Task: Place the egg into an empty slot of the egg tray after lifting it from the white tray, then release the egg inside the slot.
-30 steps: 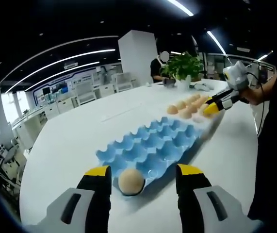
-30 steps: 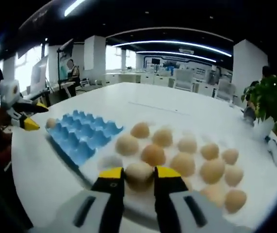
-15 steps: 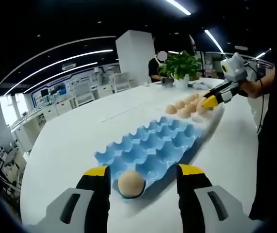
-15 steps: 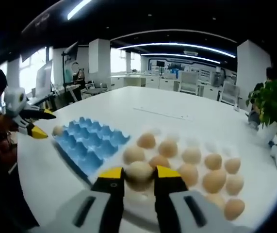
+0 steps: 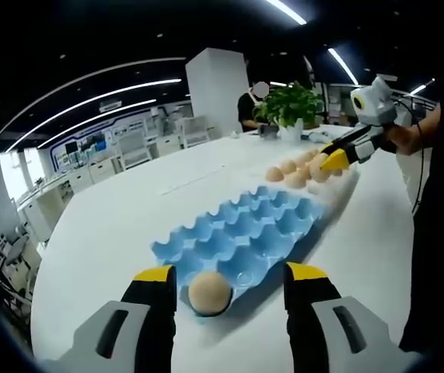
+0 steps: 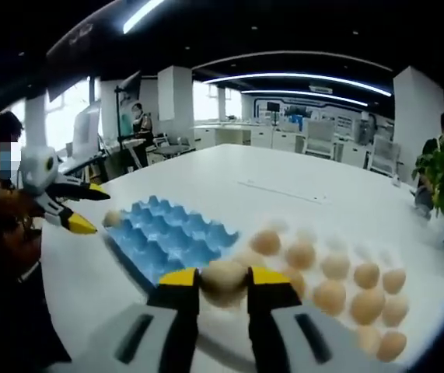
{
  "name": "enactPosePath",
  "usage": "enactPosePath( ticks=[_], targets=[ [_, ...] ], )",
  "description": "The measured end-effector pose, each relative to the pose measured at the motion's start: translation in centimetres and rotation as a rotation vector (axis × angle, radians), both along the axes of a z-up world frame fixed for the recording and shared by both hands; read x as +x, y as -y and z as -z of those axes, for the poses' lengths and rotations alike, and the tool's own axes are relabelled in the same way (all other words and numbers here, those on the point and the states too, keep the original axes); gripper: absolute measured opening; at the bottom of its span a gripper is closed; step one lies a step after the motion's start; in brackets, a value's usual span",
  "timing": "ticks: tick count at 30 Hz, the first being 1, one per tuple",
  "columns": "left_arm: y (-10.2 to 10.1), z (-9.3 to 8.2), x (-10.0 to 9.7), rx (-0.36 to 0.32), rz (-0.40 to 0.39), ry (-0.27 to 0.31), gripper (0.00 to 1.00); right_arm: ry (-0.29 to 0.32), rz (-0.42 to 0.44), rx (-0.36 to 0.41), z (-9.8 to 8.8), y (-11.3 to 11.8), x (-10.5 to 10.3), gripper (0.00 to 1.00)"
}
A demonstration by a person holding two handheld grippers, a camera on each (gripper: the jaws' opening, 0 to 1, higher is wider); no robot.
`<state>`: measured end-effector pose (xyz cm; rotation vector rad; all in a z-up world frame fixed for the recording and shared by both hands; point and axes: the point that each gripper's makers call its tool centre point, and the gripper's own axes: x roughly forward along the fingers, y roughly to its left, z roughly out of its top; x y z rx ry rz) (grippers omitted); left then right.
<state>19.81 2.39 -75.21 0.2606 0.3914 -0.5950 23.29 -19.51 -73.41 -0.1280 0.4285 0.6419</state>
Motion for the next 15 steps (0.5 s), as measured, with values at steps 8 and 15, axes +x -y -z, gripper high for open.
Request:
enactPosePath(
  ticks=[8, 15],
  targets=[
    [0.1, 0.1, -0.1, 0.001, 0.006, -0.003, 0.55, 0.003, -0.095, 0.027, -0.4, -4.0, -0.4, 0.22],
    [0.1, 0.2, -0.1, 0.006, 0.002, -0.003, 0.57, 0.002, -0.202, 0.051, -0.6, -8.3, -0.6, 0.22]
  ],
)
